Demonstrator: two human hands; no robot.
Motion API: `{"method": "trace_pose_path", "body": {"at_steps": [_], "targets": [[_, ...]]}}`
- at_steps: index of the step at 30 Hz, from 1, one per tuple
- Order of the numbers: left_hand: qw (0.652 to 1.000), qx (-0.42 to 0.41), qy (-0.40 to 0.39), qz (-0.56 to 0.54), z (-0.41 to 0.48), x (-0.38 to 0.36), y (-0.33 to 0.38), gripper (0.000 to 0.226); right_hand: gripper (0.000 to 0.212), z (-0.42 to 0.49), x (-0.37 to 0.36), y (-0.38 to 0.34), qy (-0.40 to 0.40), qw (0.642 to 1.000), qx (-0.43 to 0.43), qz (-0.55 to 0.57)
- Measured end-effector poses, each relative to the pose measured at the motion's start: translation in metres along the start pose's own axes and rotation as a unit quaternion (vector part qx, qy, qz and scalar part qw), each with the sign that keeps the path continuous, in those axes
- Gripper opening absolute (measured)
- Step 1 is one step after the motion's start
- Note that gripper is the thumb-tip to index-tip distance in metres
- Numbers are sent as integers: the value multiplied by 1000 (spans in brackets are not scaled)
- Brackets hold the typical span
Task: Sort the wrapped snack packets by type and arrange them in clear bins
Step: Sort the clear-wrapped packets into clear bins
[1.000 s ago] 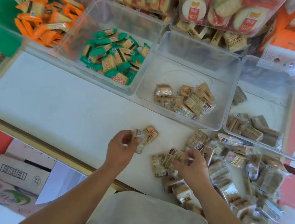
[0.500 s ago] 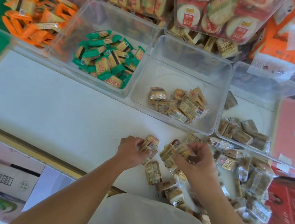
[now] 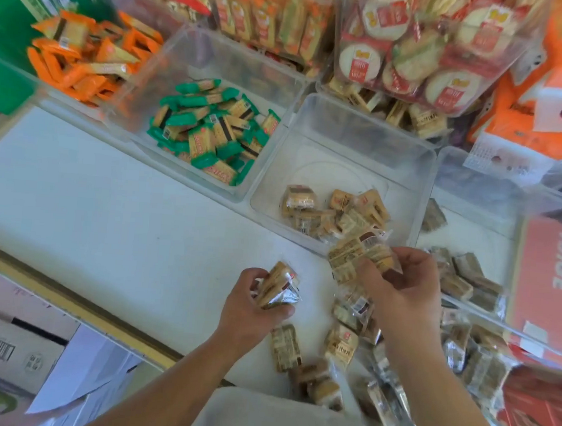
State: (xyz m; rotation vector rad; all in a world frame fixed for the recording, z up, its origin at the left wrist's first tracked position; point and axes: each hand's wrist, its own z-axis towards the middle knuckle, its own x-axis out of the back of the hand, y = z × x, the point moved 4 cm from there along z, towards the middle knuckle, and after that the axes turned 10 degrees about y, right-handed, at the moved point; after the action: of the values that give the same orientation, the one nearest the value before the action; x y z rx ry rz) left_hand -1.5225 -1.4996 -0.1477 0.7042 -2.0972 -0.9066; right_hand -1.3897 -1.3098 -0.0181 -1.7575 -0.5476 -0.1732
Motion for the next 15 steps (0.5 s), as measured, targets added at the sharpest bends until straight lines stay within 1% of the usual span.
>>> {"method": "trace_pose_path", "body": {"at_steps": [3,7,9,11,13,15], "targets": [[997,-10,20,-73,-8,27,35,62,47,27,-10,-11,13,1000,13,11],[990,-59,69,-109,8,36,101,59,63,57,-36,-15,-30,999,-18,-13],[988,-68,85,-105,28,28,124,58,72,63,-43,-13,-46,998,-26,-35],[991,-51,81,-96,49,18,137,61,67,62,-41,-15,-47,998,-20,-47],[992,-20,60,-113,60,12,141,64,57,53,-30,-20,-40,997,13,-61],[992,-28,47,-114,60,11,140,56,47,40,-15,-21,-29,994,55,-87]]}}
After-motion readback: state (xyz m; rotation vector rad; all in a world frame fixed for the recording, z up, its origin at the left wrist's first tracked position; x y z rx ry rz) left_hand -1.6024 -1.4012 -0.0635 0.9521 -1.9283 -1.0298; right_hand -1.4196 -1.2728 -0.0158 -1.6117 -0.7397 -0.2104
